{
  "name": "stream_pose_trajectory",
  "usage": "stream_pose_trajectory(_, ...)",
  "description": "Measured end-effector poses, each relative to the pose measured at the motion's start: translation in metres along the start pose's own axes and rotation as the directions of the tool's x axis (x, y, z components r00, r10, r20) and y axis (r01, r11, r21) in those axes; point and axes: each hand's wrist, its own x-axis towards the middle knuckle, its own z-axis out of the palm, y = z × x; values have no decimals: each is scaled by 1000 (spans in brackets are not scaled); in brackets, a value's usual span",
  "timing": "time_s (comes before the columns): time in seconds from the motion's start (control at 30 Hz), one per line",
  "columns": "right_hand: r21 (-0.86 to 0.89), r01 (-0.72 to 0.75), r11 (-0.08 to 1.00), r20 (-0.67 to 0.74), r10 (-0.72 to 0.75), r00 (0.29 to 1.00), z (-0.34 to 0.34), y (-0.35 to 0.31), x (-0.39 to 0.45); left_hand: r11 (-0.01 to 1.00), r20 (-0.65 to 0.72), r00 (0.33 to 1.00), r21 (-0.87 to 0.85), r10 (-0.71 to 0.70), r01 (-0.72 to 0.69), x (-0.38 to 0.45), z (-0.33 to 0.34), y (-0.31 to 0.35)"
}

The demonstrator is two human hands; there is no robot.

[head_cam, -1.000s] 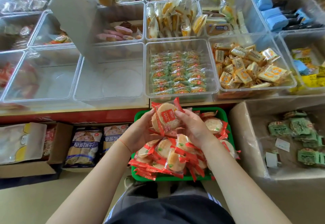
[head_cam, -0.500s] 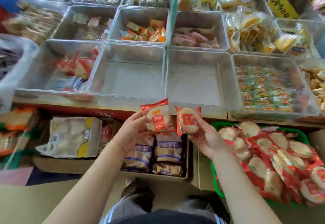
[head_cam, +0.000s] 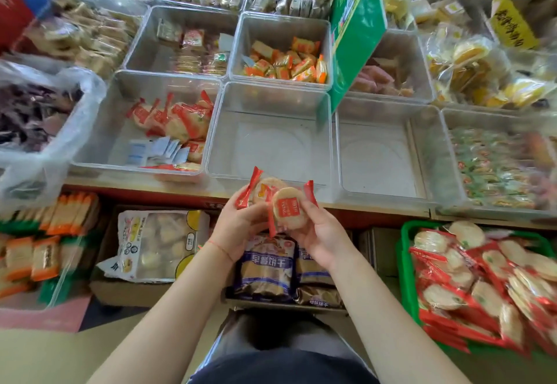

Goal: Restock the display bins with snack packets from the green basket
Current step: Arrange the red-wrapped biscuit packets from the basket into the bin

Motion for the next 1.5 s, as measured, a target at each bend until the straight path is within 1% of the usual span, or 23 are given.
stream_pose_trajectory(0.07, 17, 35, 999, -73, -34, 997, -4, -7, 3, 996, -54, 997, -61, -62, 59, 3, -5, 6)
stream_pose_trajectory(0.13, 0, 122, 993, -181, -120, 976, -8, -10, 8, 994, -108, 991, -77, -82, 74, 9, -13, 13)
stream_pose_trajectory(0.17, -81, 175, 981, -242, -189, 952, -11, -11, 11, 995, -131, 989, -82, -73, 62, 12, -17, 18)
stream_pose_trajectory(0.2, -237, 212, 948, -290, -278, 916, -13, -12, 14, 995, -151, 987, -88, -63, 50, 15, -20, 22)
stream_pose_trajectory(0.27, -571, 227, 789, -241, -426, 872, -12, -12, 17, 990, -167, 985, -134, -53, 31, 21, -26, 30)
stream_pose_trajectory(0.3, -666, 224, 711, -185, -449, 874, -8, -13, 19, 986, -162, 985, -165, -53, 26, 24, -28, 34)
stream_pose_trajectory(0.33, -703, 209, 680, -145, -425, 894, -2, -13, 19, 981, -147, 988, -191, -56, 28, 26, -30, 37)
stream_pose_trajectory(0.43, -740, 120, 662, -82, -267, 960, 18, -10, 23, 973, -63, 995, -224, -74, 58, 29, -29, 41)
stream_pose_trajectory(0.5, -731, 115, 673, -12, -181, 983, 32, -8, 25, 982, -20, 997, -176, -78, 74, 30, -28, 39)
stream_pose_trajectory(0.57, -697, 136, 704, 44, -147, 988, 39, -5, 27, 991, 0, 997, -111, -72, 72, 31, -30, 38)
stream_pose_trajectory(0.7, -679, 189, 710, 39, -222, 974, 42, -7, 34, 994, 7, 997, -71, -78, 78, 39, -42, 42)
stream_pose_trajectory(0.87, -691, 192, 697, 58, -211, 976, 39, -20, 49, 993, 50, 993, 44, -109, 107, 58, -58, 54)
stream_pose_trajectory(0.97, -692, 168, 702, -30, -260, 965, 36, -44, 62, 997, 7, 999, 70, -43, 42, 76, -72, 72)
stream_pose_trajectory(1.03, -705, 178, 687, -52, -301, 952, 34, -62, 70, 963, -47, 996, 264, 75, -60, 90, -75, 87)
stream_pose_trajectory(1.1, -748, 229, 623, -18, -364, 931, 37, -77, 77, 840, -41, 963, 500, 266, -210, 108, -71, 97)
stream_pose_trajectory(1.13, -769, 258, 585, 4, -400, 917, 39, -83, 82, 725, 8, 926, 620, 377, -300, 119, -67, 99)
stream_pose_trajectory(1.17, -785, 281, 552, 17, -434, 901, 41, -87, 88, 546, 94, 879, 751, 468, -371, 130, -63, 99)
stream_pose_trajectory(1.2, -796, 291, 531, 17, -460, 888, 43, -89, 94, 326, 206, 838, 853, 505, -406, 143, -61, 96)
stream_pose_trajectory(1.23, -814, 289, 504, 13, -482, 876, 43, -90, 102, 112, 317, 824, 904, 470, -412, 154, -59, 92)
stream_pose_trajectory(1.27, -844, 275, 460, 6, -504, 863, 42, -90, 110, -65, 391, 837, 915, 383, -398, 164, -59, 86)
stream_pose_trajectory(1.33, -918, 220, 330, 8, -538, 843, 41, -88, 126, -308, 398, 899, 891, 182, -333, 177, -58, 75)
stream_pose_trajectory(1.4, -944, 192, 269, 22, -527, 849, 39, -82, 141, -438, 355, 934, 847, 42, -302, 183, -55, 68)
stream_pose_trajectory(1.5, -963, 160, 215, 45, -461, 886, 42, -70, 156, -545, 243, 958, 788, -151, -286, 190, -45, 65)
